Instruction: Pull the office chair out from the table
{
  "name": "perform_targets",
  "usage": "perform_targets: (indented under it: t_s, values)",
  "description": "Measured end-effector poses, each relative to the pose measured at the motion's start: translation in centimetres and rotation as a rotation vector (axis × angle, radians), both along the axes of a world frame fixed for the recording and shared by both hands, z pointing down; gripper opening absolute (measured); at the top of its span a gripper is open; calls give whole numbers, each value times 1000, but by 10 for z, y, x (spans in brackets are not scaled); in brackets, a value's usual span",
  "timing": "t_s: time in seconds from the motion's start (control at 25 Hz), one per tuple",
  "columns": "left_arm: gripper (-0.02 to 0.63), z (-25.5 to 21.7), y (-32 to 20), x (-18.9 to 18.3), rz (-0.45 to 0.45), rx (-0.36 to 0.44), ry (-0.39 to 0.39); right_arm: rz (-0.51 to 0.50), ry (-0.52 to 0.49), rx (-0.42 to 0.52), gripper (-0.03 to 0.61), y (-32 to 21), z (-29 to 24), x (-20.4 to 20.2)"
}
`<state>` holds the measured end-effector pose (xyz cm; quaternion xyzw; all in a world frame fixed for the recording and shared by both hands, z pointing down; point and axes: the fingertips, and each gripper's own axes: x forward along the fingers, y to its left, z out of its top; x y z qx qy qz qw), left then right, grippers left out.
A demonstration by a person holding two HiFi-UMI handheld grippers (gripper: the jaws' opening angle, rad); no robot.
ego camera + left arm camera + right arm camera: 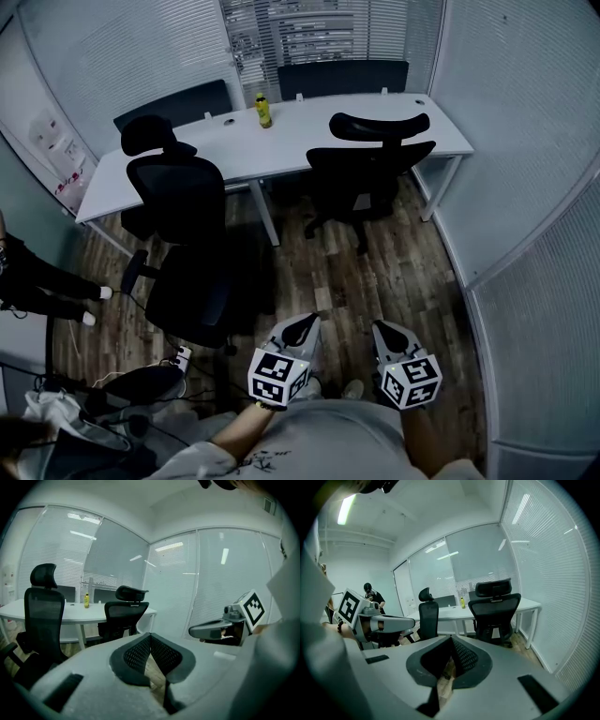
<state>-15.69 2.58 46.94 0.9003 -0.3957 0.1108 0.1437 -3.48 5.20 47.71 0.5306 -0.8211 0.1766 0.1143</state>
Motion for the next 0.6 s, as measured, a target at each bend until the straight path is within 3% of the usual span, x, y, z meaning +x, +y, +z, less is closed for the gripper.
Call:
perform_targets:
  t_s: [0.6]
  values:
    - [11,-2,-14,-46,46,30,17,32,-24,7,8,-7,3,-48]
